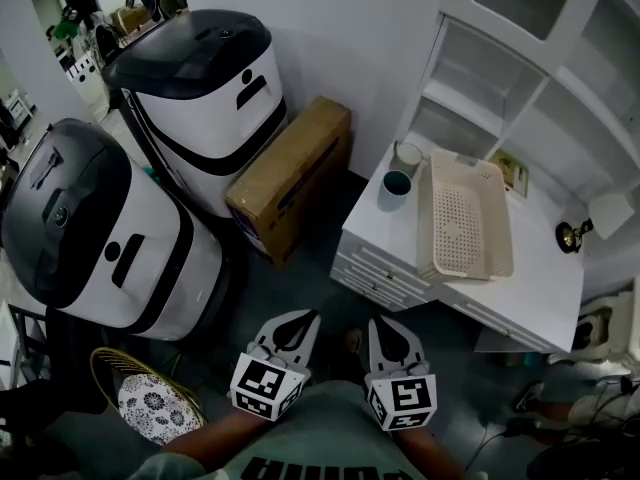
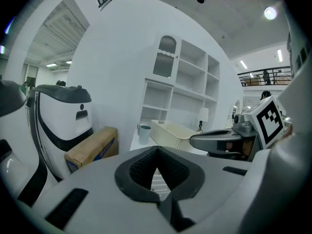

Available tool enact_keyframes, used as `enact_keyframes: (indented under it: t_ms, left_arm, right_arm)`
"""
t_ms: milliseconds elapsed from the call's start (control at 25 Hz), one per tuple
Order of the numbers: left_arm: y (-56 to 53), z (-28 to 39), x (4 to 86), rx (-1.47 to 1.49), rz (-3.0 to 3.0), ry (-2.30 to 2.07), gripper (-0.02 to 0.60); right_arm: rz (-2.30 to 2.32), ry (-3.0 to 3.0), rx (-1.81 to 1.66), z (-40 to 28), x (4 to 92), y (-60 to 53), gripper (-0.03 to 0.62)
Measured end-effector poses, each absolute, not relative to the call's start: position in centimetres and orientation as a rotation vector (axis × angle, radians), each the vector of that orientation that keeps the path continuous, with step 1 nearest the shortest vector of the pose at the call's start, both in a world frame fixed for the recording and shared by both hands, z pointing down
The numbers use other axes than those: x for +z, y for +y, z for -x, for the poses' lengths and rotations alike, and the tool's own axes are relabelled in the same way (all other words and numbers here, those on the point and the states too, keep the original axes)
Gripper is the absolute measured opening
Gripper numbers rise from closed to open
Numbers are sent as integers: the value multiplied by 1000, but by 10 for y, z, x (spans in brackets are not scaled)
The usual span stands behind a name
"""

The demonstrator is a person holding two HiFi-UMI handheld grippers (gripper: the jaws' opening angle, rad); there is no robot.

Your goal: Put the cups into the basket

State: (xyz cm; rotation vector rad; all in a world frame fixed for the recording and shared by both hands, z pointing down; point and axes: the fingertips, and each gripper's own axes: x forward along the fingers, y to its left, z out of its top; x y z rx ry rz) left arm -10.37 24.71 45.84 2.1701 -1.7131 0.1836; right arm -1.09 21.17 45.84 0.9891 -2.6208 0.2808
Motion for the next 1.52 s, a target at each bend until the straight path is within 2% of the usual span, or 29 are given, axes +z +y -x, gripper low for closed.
enact_keyframes:
  t_ms: [920, 1520]
  left_arm:
    - [104, 87, 453, 245, -2135, -1758, 6]
    - [73, 87, 454, 281, -2136, -1768, 6]
  right_arm:
    - [-876, -2641, 254, 15, 462, 77, 14]
    - [-916, -2619, 308, 15, 470, 41, 14]
